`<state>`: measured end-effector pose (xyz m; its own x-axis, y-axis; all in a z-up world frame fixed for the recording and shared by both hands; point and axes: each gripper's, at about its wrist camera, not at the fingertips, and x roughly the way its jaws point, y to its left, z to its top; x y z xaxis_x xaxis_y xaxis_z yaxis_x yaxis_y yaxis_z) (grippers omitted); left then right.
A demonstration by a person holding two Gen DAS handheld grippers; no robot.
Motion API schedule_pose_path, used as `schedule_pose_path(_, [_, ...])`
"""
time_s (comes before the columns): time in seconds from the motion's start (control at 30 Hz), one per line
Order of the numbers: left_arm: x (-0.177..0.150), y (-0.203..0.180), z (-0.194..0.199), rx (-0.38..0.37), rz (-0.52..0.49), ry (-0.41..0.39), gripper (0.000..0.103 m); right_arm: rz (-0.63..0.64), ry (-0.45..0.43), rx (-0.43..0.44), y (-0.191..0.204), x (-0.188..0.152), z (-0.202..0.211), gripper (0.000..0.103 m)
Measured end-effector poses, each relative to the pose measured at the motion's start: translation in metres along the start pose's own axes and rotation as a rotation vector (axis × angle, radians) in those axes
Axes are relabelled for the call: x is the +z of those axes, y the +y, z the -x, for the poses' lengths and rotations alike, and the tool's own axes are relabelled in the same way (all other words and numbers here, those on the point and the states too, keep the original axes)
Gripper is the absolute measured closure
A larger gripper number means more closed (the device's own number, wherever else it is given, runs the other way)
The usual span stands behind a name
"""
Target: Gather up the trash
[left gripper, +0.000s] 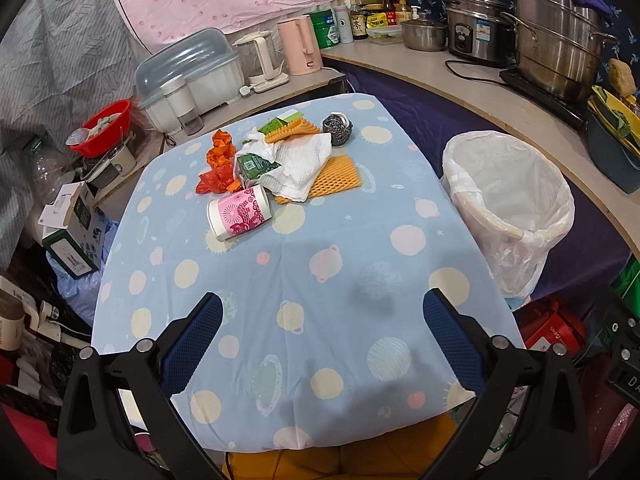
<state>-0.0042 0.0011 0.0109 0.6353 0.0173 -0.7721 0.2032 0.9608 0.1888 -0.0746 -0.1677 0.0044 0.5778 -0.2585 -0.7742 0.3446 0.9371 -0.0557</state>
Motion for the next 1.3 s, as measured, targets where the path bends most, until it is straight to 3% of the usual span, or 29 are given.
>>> schedule_pose_path(0.43, [0.004, 0.007, -0.016, -0.021, 0.021, 0.021, 0.007, 0.004, 0.022, -0.003, 0.006, 0.005, -0.014, 0.007])
schedule_pose_path(0.7, [0.006, 0.024, -0.043, -0.036, 0.077, 0.079, 0.007, 0.0, 0.033, 0.004, 0.017, 0.011, -0.031, 0.007])
schedule_pose_path(1.07, [0.015, 0.092, -0.1, 0.017, 0.215, 0.147, 0.007, -0.005, 0.031, 0.035, 0.048, 0.028, -0.067, 0.007])
schedule_pose_path(1.3, [0.029, 0.137, -0.136, 0.027, 0.28, 0.143, 0.007, 0.021, 0.021, 0.057, 0.078, 0.045, -0.086, 0.007])
